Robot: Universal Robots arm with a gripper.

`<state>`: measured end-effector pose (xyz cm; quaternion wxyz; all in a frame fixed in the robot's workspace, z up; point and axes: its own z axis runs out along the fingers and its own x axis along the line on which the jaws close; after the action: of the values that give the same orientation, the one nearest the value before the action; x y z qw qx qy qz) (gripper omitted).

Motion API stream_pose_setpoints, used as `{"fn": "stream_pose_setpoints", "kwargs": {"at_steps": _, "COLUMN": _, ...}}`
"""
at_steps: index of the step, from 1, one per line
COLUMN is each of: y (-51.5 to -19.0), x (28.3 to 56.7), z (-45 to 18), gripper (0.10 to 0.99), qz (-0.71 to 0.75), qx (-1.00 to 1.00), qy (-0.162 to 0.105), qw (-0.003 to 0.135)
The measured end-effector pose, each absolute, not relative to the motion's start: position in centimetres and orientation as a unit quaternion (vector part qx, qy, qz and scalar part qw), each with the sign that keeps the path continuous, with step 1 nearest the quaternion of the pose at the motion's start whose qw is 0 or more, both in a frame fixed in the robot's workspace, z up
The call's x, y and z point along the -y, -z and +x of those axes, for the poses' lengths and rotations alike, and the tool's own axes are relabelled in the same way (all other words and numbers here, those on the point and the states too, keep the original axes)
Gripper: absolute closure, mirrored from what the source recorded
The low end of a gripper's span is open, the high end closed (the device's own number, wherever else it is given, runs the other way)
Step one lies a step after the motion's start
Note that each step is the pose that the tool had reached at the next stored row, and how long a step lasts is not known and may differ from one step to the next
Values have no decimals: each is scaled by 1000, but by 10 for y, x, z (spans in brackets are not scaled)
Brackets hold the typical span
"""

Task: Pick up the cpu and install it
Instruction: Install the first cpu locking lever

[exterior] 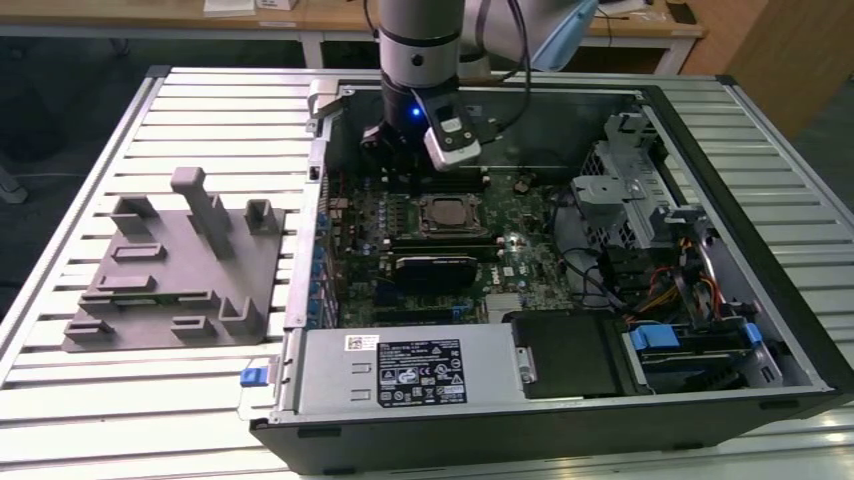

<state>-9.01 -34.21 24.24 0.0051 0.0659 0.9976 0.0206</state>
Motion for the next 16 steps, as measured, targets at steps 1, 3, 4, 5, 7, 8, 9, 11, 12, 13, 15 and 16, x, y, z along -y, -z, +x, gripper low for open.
{"fn": "stream_pose_setpoints", "kwargs": {"at_steps": 1, "y": -244, "x": 342, "z": -90, "gripper": 980, "qz": 66, "qx": -998, "qy": -21, "qw": 5}}
{"fn": "stream_pose_setpoints", "kwargs": {"at_steps": 3, "y": -248, "x": 342, "z": -90, "gripper": 980, "qz": 66, "qx": -998, "qy": -21, "qw": 6}}
{"fn": "stream_pose_setpoints", "kwargs": {"at_steps": 4, "y": -252, "x": 342, "z": -90, "gripper": 980, "qz": 66, "qx": -998, "qy": -21, "qw": 6}}
{"fn": "stream_pose_setpoints", "kwargs": {"at_steps": 5, "y": -252, "x": 342, "z": -90, "gripper": 980, "qz": 66, "qx": -998, "qy": -21, "qw": 6}}
{"fn": "stream_pose_setpoints", "kwargs": {"at_steps": 7, "y": -253, "x": 342, "z": -90, "gripper": 980, "qz": 66, "qx": -998, "qy": -21, "qw": 6}}
{"fn": "stream_pose_setpoints", "kwargs": {"at_steps": 8, "y": -253, "x": 342, "z": -91, "gripper": 980, "qz": 66, "qx": -998, "qy": -23, "qw": 6}}
{"fn": "stream_pose_setpoints", "kwargs": {"at_steps": 9, "y": -253, "x": 342, "z": -92, "gripper": 980, "qz": 66, "qx": -998, "qy": -24, "qw": 5}}
{"fn": "stream_pose_setpoints", "kwargs": {"at_steps": 11, "y": -253, "x": 343, "z": -96, "gripper": 980, "qz": 66, "qx": -997, "qy": -26, "qw": 5}}
{"fn": "stream_pose_setpoints", "kwargs": {"at_steps": 12, "y": -253, "x": 343, "z": -98, "gripper": 980, "qz": 66, "qx": -997, "qy": -27, "qw": 5}}
{"fn": "stream_pose_setpoints", "kwargs": {"at_steps": 13, "y": -253, "x": 343, "z": -99, "gripper": 980, "qz": 66, "qx": -997, "qy": -29, "qw": 5}}
{"fn": "stream_pose_setpoints", "kwargs": {"at_steps": 15, "y": -253, "x": 344, "z": -101, "gripper": 980, "qz": 66, "qx": -997, "qy": -36, "qw": 5}}
{"fn": "stream_pose_setpoints", "kwargs": {"at_steps": 16, "y": -253, "x": 344, "z": -101, "gripper": 980, "qz": 66, "qx": -997, "qy": -41, "qw": 4}}
